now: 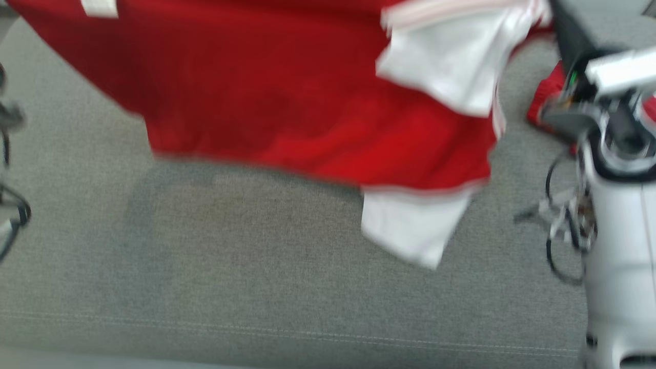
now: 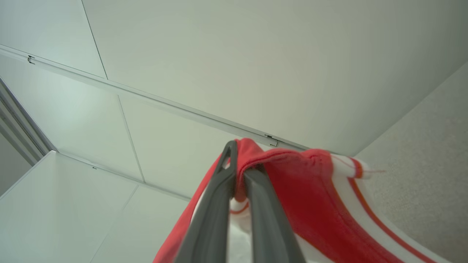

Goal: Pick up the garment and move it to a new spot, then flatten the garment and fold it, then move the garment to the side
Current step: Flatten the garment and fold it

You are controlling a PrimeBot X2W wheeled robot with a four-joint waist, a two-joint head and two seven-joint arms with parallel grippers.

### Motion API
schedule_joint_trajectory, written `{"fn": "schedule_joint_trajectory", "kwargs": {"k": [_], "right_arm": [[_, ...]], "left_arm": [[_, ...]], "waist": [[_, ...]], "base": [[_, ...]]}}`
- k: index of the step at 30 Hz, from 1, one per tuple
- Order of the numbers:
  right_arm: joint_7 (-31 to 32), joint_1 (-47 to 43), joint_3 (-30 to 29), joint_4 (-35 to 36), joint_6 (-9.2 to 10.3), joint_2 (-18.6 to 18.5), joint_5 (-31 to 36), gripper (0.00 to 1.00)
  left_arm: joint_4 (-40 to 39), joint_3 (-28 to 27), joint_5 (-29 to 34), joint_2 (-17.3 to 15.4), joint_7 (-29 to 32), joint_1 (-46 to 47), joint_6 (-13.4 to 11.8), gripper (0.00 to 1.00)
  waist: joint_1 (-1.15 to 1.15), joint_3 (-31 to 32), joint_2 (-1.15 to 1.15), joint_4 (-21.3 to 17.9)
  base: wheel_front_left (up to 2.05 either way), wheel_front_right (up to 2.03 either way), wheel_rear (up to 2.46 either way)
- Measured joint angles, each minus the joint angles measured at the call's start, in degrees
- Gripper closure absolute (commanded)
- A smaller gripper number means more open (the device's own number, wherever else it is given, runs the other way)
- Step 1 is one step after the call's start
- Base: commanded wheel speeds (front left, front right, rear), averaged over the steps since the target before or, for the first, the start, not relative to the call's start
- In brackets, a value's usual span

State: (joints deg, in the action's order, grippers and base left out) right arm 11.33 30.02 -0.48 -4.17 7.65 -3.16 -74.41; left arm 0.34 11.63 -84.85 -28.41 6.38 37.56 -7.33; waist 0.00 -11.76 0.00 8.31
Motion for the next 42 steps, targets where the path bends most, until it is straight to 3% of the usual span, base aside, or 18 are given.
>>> {"fn": "schedule_joint_trajectory", "kwargs": {"k": [4, 8, 12, 16, 23, 26, 31, 42], "right_arm": [[-4.9, 16.5, -2.3, -4.5, -0.01, 0.6, 5.4, 1.00], [-5.6, 31.3, -0.3, -2.3, -0.03, 0.0, 5.5, 1.00], [-2.0, 35.6, 4.3, 0.4, -0.04, -0.7, 2.0, 1.00], [0.3, 28.4, 5.4, 0.2, -0.03, -0.7, 0.1, 1.00], [-2.0, 4.2, -0.3, -1.2, 0.01, -0.5, -6.3, 1.00], [-2.8, -1.6, -1.4, -0.3, -0.15, -0.3, -9.3, 1.00], [-2.8, -8.3, -0.3, 0.1, -2.07, 0.1, -11.8, 1.00], [-3.3, -19.7, 0.8, 3.6, -2.00, 0.6, -15.5, 1.00]], "left_arm": [[3.3, -1.9, 3.2, 3.7, -4.8, 11.4, 0.0, 1.00], [1.4, -3.4, 5.7, 4.3, -8.6, 20.5, 0.3, 1.00], [-1.2, -3.3, 7.1, 4.3, -9.5, 22.8, 4.1, 1.00], [-0.5, -1.6, 5.1, 6.6, -9.8, 17.2, 7.1, 1.00], [8.2, 1.4, 3.3, 12.8, -14.5, -6.9, 12.9, 1.00], [10.6, 1.3, 2.6, 14.1, -16.3, -12.0, 13.7, 1.00], [12.9, -0.5, 0.5, 14.8, -18.5, -16.8, 14.2, 1.00], [12.6, -0.4, 1.9, 14.3, -19.1, -23.3, 14.4, 1.00]], "waist": [[0.00, -3.2, 0.00, 0.8], [0.00, -6.5, 0.00, 1.3], [0.00, -9.9, 0.00, 1.5], [0.00, -13.2, 0.00, 1.4], [0.01, -17.6, 0.00, 0.8], [0.01, -17.7, 0.00, 0.2], [0.00, -15.3, 0.00, -0.4], [0.00, -6.8, 0.00, -1.0]], "base": [[0.00, 0.00, 0.00], [0.00, 0.00, 0.00], [0.00, 0.00, 0.00], [0.00, 0.00, 0.00], [0.00, 0.00, 0.00], [0.00, 0.00, 0.00], [0.00, 0.00, 0.00], [0.00, 0.00, 0.00]]}}
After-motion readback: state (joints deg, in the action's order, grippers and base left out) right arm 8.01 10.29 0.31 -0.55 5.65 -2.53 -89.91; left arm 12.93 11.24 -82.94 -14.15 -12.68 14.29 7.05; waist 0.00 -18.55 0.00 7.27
